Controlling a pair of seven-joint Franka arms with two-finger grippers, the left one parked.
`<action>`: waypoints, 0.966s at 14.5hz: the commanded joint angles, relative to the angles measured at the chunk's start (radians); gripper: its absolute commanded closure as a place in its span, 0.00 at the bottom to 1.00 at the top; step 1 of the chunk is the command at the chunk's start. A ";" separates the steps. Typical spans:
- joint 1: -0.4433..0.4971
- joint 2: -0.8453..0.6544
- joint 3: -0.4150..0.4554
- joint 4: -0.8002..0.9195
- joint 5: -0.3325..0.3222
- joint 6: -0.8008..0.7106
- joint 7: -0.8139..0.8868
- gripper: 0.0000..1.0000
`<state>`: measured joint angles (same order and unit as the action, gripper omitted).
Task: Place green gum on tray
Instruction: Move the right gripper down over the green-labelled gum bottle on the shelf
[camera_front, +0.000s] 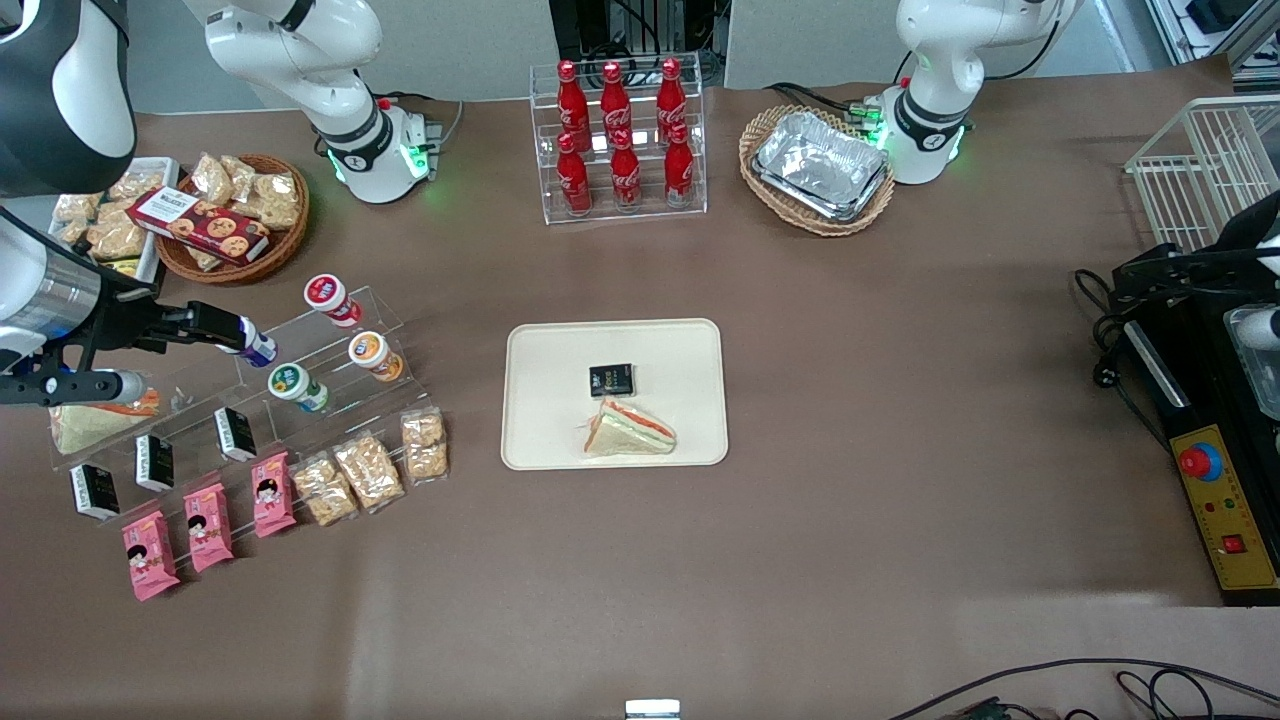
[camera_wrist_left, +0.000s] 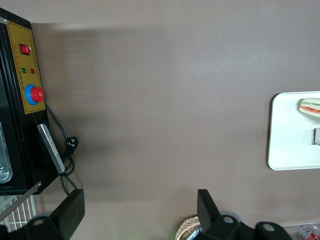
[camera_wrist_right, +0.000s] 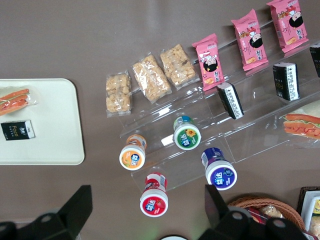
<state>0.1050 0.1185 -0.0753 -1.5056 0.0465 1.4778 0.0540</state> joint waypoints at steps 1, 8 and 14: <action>-0.001 0.009 0.002 0.027 -0.004 0.007 0.003 0.00; -0.013 0.000 -0.009 0.013 -0.004 -0.030 -0.013 0.00; -0.011 -0.094 -0.006 -0.005 -0.019 -0.103 -0.013 0.00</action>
<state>0.0957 0.0668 -0.0842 -1.5011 0.0456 1.3975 0.0537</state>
